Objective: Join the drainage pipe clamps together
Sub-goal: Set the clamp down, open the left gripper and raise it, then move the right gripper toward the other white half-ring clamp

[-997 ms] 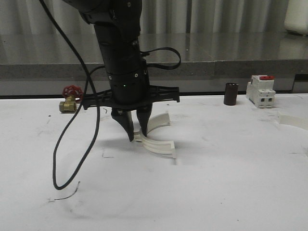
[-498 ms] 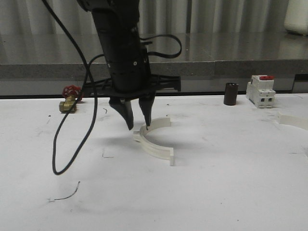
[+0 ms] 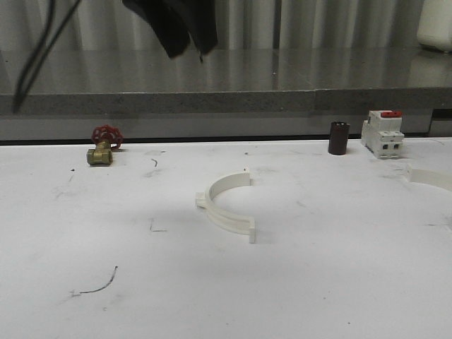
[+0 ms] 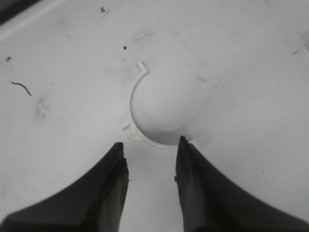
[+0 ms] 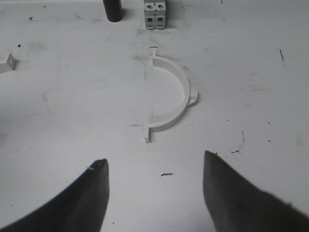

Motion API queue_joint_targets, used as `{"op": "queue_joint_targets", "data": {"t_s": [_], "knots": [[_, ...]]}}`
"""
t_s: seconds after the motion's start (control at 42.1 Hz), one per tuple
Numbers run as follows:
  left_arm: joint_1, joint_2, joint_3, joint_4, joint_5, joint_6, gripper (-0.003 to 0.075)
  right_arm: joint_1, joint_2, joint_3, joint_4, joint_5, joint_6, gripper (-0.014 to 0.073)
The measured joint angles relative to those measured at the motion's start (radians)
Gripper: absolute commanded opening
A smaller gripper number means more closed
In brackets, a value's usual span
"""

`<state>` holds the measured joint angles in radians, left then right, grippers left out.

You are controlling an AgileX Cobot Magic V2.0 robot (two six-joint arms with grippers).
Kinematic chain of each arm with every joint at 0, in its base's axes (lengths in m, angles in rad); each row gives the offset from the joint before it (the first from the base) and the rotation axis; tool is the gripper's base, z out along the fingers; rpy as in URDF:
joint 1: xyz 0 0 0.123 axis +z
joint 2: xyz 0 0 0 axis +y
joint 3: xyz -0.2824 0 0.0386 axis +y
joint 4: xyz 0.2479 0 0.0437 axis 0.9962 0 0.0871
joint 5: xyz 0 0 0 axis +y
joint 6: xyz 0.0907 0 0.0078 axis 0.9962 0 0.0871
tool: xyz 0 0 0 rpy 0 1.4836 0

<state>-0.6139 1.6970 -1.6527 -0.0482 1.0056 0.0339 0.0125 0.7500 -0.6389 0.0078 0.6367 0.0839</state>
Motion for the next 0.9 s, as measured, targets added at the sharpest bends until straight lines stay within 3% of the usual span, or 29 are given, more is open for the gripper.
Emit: {"op": "queue_joint_targets", "data": {"t_s": [0.285, 0.475, 0.688, 0.902], "knots": [[0.012, -0.378, 0.302, -0.004, -0.119, 0.077, 0.0251, 0.000, 0.000, 0.000, 0.000, 0.000, 0.000, 0.0461], [0.092, -0.658, 0.596, -0.005, -0.229, 0.081, 0.0251, 0.000, 0.000, 0.000, 0.000, 0.000, 0.000, 0.0461], [0.118, -0.950, 0.859, -0.030, -0.248, 0.083, 0.0251, 0.000, 0.000, 0.000, 0.000, 0.000, 0.000, 0.0461], [0.118, -1.174, 1.008, -0.064, -0.248, 0.085, 0.0251, 0.000, 0.000, 0.000, 0.000, 0.000, 0.000, 0.0461]]}}
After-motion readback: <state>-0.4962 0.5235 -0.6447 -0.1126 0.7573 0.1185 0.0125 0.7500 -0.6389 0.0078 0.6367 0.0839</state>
